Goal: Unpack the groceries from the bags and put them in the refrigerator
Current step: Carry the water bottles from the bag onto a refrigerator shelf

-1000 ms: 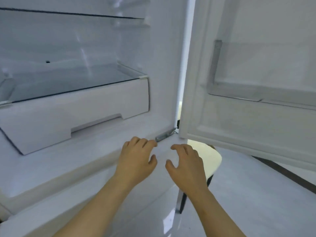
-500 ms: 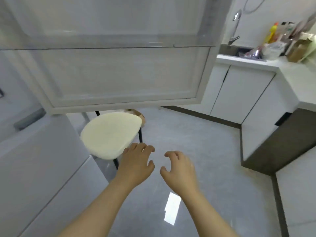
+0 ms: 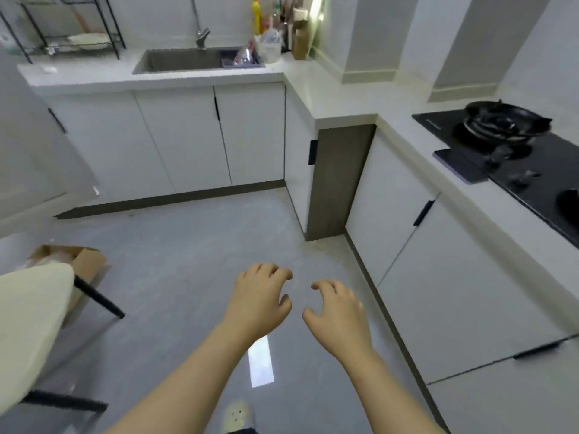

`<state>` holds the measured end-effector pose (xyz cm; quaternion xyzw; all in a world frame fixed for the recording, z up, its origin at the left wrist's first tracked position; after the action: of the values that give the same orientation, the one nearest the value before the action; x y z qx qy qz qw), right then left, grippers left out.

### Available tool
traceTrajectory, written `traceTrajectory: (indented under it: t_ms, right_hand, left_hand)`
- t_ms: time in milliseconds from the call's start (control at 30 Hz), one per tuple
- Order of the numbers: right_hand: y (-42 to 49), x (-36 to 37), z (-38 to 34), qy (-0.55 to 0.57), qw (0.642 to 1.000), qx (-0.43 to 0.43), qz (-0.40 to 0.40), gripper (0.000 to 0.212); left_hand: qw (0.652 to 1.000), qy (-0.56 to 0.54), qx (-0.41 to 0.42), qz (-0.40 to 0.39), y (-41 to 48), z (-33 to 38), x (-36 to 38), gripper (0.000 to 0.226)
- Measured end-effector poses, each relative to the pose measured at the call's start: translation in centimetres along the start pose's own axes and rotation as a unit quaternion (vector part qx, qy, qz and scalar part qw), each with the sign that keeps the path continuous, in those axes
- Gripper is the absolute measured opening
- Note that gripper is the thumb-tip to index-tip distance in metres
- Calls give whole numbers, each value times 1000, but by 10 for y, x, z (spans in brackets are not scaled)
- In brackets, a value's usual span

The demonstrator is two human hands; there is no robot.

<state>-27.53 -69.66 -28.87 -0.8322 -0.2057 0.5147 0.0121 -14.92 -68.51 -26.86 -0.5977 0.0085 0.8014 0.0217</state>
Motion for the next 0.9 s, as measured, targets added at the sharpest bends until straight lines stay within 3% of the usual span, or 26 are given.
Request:
traceTrajectory:
  t_ms: [367,633,900]
  right_hand:
    - [5,-105,156,50,968,202,143,45]
    - [28,-185,244,79,920,312,225,44]
    - [-8,-250,309,72,853,405,321,42]
  left_hand:
    - [971,-7,230,-66,142,171,43,38]
    - [926,-8,370,-81,244,288,51,40]
    - [858,-37,504,-91,275,410,56,38]
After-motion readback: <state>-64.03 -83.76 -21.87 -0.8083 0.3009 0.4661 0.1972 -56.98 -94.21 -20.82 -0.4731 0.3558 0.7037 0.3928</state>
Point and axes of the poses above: each hand's wrist, its own y-axis towards the middle knuckle, its own x-axis out of the palm, z = x × y, the point moved 7 cm from there along y, towards the middle knuckle, and after that the axes turned 6 degrees about -z, right-handed, at the moved point
